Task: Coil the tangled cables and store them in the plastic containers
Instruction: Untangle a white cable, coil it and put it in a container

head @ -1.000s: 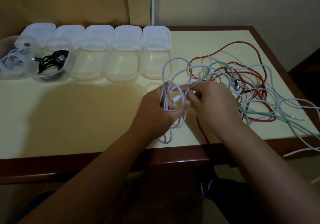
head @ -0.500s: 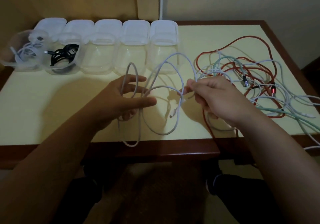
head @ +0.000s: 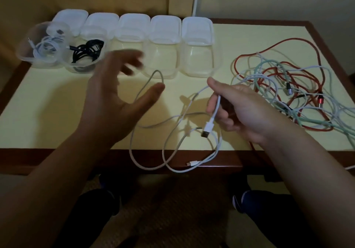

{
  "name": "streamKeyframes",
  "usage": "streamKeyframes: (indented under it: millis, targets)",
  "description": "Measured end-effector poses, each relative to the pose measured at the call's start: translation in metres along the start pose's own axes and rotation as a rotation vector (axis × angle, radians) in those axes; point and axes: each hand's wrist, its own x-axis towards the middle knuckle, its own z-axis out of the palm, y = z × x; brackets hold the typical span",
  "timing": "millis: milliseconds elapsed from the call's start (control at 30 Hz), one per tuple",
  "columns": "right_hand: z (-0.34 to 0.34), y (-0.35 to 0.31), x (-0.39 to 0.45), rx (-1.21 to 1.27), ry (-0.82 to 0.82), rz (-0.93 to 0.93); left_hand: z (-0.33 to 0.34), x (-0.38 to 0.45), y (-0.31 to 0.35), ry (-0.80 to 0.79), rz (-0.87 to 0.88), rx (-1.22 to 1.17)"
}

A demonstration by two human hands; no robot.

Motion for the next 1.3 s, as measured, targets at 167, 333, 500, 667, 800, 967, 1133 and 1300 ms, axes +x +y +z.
streamKeyframes:
  millis: [167, 333, 500, 667, 800, 967, 1133, 1300]
  targets:
    - [0.021, 0.007, 0.0, 0.199, -0.118, -0.003, 0.023, -0.014, 0.036, -0.307, 0.042, -0.194]
    - [0.016, 0.009, 0.003, -0.053, 0.001, -0.085, 0.041, -0.011, 0.018, -0.504, -0.124, -0.321]
    - [-0.001, 0.018, 0.002, -0.514, 0.368, -0.401, 0.051, -0.009, 0.014, -0.507, -0.177, -0.361]
    - [-0.011, 0.021, 0.004, -0.67, 0.211, -0.517, 0.059, 0.001, 0.025, -0.508, -0.599, -1.032]
    - [-0.013, 0.031, 0.01, -0.714, 0.152, -0.503, 0.058, 0.012, 0.026, -0.671, -0.6, -1.278]
    - [-0.008, 0.025, 0.016, -0.539, 0.167, -0.594, 0.053, 0.012, 0.029, -0.933, -0.606, -1.533]
    - [0.001, 0.027, 0.023, -0.515, 0.224, -0.572, 0.052, 0.013, 0.031, -0.869, -0.609, -1.569]
    - [0.009, 0.017, 0.024, 0.0, 0.225, -0.404, 0.044, 0.014, 0.019, -0.908, -0.56, -1.377]
